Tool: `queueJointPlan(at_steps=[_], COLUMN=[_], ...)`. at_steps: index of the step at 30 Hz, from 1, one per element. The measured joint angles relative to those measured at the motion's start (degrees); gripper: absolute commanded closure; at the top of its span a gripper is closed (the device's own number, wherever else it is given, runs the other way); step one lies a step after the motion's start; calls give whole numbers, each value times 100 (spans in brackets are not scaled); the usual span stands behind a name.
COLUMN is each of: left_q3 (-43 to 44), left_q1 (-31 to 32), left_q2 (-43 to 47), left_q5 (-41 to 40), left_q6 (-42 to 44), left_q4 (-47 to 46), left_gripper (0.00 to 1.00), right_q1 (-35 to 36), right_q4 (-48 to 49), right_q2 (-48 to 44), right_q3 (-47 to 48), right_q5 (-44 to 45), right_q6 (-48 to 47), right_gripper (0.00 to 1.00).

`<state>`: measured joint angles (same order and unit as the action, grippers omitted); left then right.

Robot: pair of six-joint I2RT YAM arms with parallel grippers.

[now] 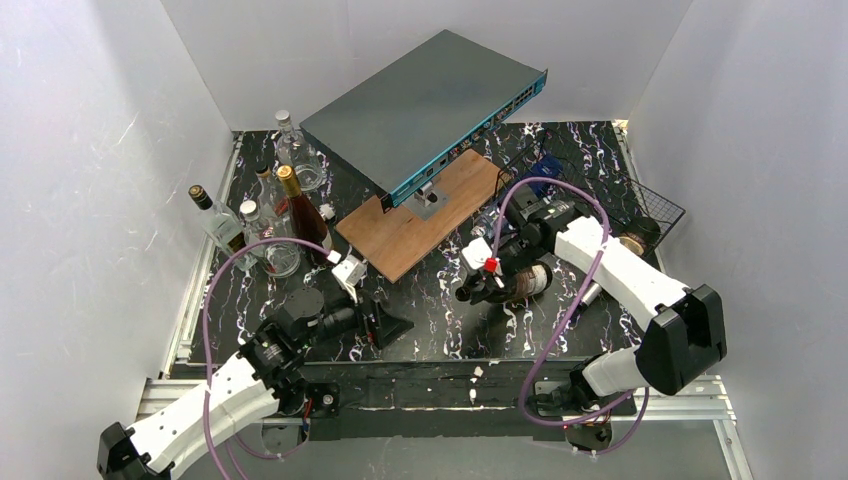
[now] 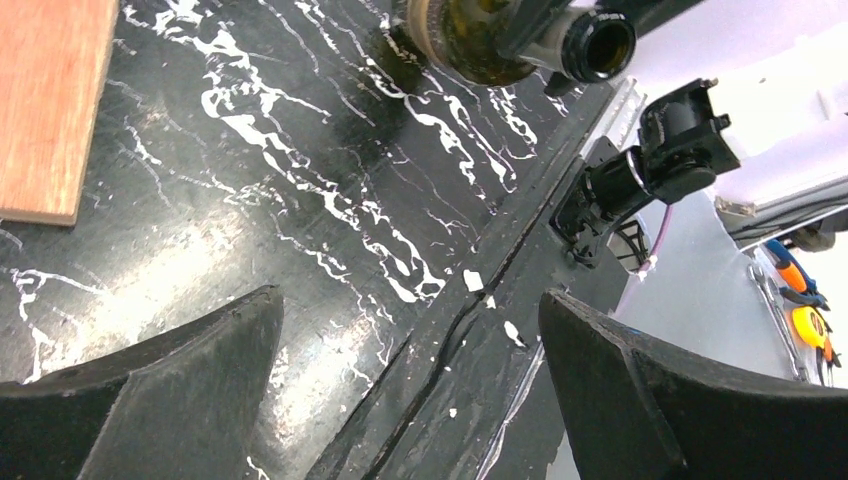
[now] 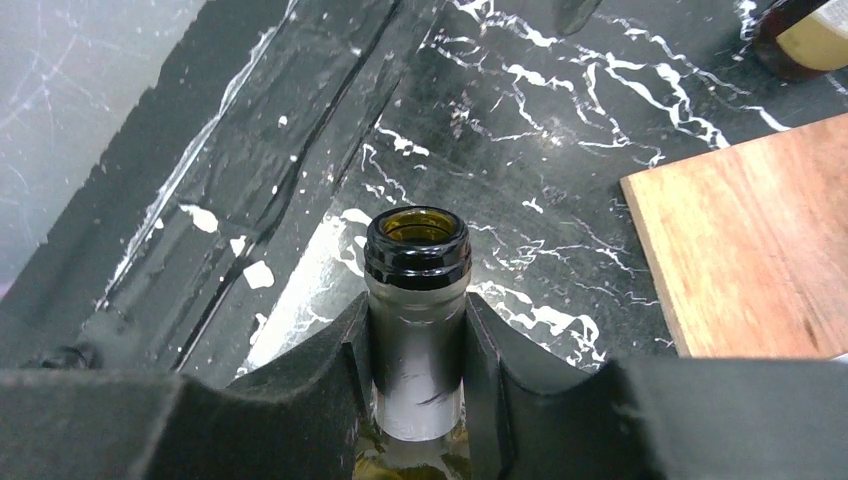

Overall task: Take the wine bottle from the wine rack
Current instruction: Place the wine bottle at the center of the board.

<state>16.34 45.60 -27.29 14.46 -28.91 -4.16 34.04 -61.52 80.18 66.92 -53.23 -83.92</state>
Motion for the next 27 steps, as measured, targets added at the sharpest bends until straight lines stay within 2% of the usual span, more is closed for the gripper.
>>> queueJointPlan(at_steps=[15, 27], left_q3=[297, 612], left_q1=[376, 994], left_q2=[-1071, -1825], left_q5=[376, -103], left_q6=[977, 2192], left_q4=[-1209, -2061], left_gripper=[2, 2], right_q1=[-146, -273], right_q4=[39, 234], right_q2=[111, 175], right_q3=[990, 1064], right_q5=[-1005, -1637], right_q6=[905, 1545], right_gripper=[99, 99])
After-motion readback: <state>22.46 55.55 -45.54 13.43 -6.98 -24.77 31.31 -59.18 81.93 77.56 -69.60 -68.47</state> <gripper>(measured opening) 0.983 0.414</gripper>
